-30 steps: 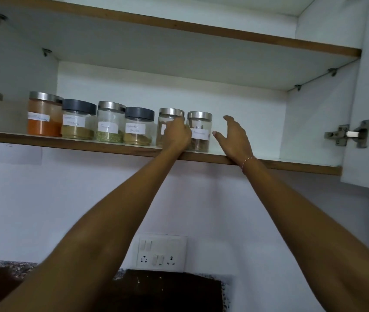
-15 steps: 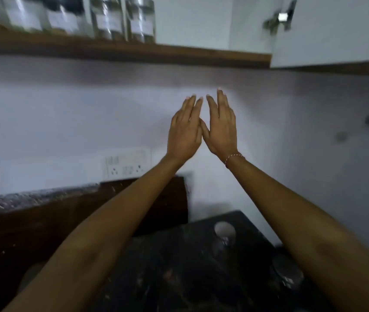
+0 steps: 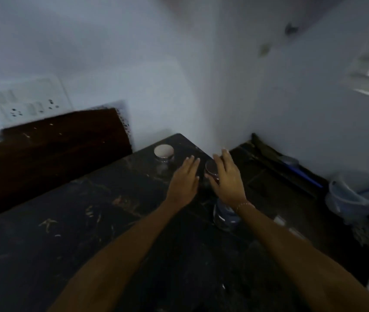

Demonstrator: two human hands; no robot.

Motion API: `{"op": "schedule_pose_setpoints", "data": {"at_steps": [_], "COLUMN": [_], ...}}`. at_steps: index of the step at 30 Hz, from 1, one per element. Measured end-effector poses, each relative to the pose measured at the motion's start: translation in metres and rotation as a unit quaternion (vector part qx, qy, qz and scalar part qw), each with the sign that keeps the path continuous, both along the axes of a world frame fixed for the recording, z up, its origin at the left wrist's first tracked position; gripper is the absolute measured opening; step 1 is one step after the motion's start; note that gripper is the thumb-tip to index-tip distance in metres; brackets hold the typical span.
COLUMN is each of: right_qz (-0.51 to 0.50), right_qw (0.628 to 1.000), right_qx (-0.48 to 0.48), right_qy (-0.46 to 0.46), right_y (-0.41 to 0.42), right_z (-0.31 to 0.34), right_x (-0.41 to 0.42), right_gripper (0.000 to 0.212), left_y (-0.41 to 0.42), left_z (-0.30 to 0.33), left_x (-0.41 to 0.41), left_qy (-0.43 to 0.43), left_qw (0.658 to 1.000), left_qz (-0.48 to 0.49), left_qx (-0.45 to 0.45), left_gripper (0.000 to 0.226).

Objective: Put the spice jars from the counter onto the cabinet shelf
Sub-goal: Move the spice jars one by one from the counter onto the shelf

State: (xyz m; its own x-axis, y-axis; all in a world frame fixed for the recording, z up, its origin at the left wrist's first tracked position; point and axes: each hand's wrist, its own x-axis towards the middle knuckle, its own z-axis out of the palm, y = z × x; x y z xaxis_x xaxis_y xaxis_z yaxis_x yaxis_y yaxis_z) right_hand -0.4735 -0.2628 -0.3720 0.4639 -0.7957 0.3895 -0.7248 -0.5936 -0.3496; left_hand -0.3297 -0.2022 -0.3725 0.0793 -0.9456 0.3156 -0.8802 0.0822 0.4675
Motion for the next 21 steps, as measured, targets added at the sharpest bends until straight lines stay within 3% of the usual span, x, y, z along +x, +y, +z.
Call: {"op": "schedule_pose_setpoints", "data": {"at_steps": [5, 8, 12, 17, 19, 21], "right_qz": [-0.025, -0.036, -0.048, -0.053, -0.028, 0.025], "right_qw": [0.991, 0.975, 0.967, 0.961, 0.951, 0.912], "right_qx": [0.117, 0.209, 0.249, 0.265, 0.289, 0.366], "right_qy": [0.066, 0.06, -0.005, -0.061, -0.103, -0.183], "right_y": [0.044, 0.045, 0.036, 0.024, 0.021, 0.018], "right_z": [-0.062, -0.073, -0.075, -0.067, -0.059, -0.043], "right_x": [-0.07, -0.083, -0.078, -0.067, -0.061, -0.054], "right_gripper": [0.083, 0.092, 0.096, 0.101, 0.101, 0.098], "left_y": [0.008, 0.009, 0.009, 0.009, 0.008, 0.006], "left_z": [-0.06, -0.072, -0.069, -0.065, -0.059, -0.048], "left_x": [-0.061, -0.077, -0.082, -0.069, -0.056, -0.039], "left_qy": [0.01, 0.057, 0.185, 0.229, 0.336, 0.441], "left_qw": [0.98, 0.961, 0.953, 0.945, 0.915, 0.871], "left_qz": [-0.107, -0.115, -0.068, -0.04, -0.032, -0.004], "left_qx": [0.168, 0.244, 0.229, 0.231, 0.219, 0.215], "left_gripper": [0.063, 0.069, 0.077, 0.08, 0.063, 0.024]}}
